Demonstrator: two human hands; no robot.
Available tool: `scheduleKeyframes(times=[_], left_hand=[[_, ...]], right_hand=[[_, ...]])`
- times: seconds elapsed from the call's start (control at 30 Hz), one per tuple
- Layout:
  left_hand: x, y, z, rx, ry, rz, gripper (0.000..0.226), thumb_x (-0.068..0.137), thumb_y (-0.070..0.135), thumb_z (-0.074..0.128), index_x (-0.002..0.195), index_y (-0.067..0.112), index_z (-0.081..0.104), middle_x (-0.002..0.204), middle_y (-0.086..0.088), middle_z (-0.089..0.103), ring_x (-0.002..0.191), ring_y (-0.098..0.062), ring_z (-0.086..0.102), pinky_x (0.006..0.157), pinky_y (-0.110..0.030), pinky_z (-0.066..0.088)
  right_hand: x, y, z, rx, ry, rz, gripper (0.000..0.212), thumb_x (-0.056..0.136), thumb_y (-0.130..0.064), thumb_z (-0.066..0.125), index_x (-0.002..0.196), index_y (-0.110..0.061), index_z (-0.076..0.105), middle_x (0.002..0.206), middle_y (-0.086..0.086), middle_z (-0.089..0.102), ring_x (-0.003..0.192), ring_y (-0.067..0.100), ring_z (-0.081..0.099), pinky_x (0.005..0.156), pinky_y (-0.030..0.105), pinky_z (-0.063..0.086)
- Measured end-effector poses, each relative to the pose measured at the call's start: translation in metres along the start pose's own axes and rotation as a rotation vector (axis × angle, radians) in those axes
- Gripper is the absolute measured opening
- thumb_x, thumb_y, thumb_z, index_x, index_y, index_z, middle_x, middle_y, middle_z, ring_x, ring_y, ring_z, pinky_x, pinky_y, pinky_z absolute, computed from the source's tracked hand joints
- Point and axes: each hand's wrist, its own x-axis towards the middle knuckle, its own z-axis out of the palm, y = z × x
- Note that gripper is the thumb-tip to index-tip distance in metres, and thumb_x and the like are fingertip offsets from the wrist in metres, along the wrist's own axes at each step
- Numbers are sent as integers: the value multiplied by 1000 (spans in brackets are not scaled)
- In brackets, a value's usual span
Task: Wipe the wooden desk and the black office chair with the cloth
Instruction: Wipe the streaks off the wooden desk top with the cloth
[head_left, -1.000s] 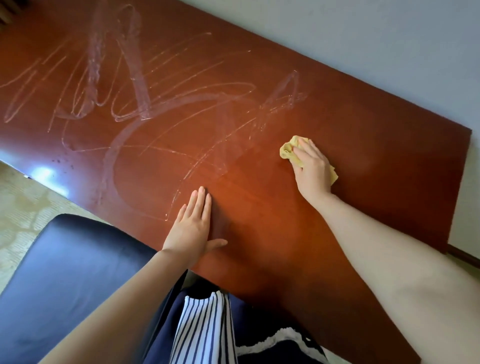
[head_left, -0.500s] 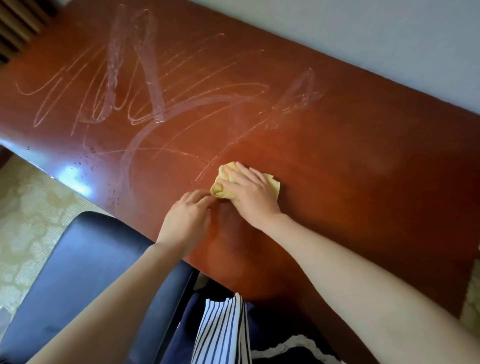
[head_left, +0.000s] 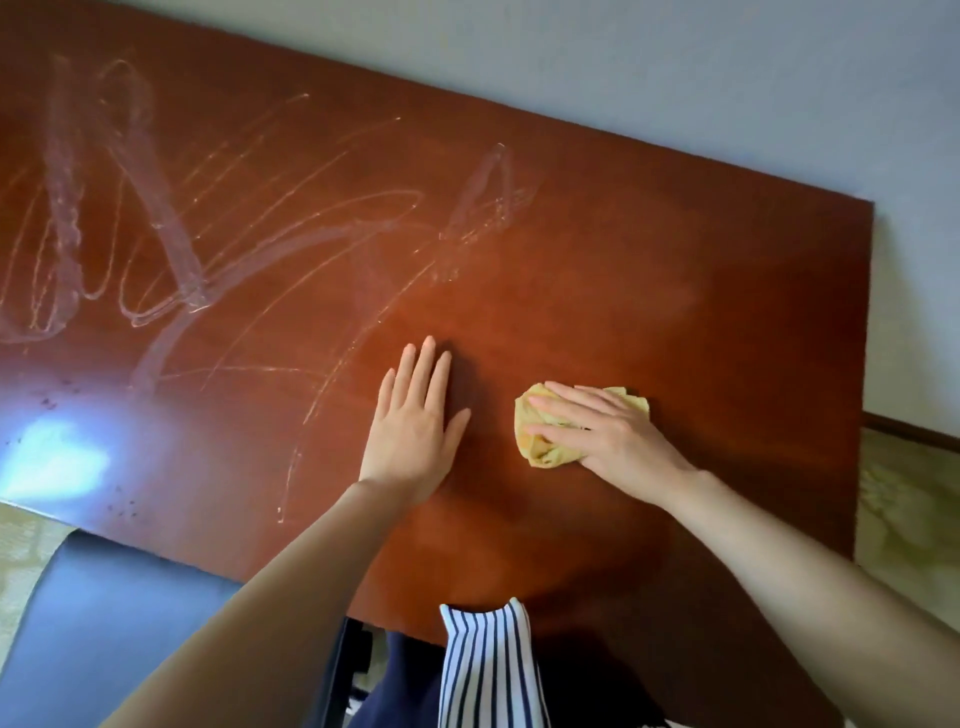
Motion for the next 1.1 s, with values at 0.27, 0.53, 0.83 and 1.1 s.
scheduleKeyframes(times=[0.27,0.53,0.83,1.1], left_hand=[[52,14,4,54,47,39,60,101,44,18,152,13,14,156,-1,-6,146,-21,-10,118,-37,-6],[59,17,11,70,69,-53,59,100,45,15,151,15,11,158,-1,4,147,-18,-4,119,-34,-10],[61,15,9,-35,101,-71,54,99,39,22,149,19,27,156,3,17,147,-19,6,119,-34,-5],[66,17,6,1,84,-70,55,97,36,23,145,13,39,152,-5,32,143,-23,17,116,-47,11]], right_hand=[[31,85,-37,23,137,346,37,77,7,70,112,-2,68,134,12,55,130,30,45,106,42,35],[130,135,-41,79,404,705,33,93,-12,58,125,-8,60,144,6,46,138,27,34,114,38,26],[196,101,-21,65,267,465,32,92,-10,59,124,-11,62,143,6,46,138,31,34,112,38,26],[158,53,-12,56,141,287,38,85,-3,65,122,-13,64,141,5,49,136,30,38,110,39,27]])
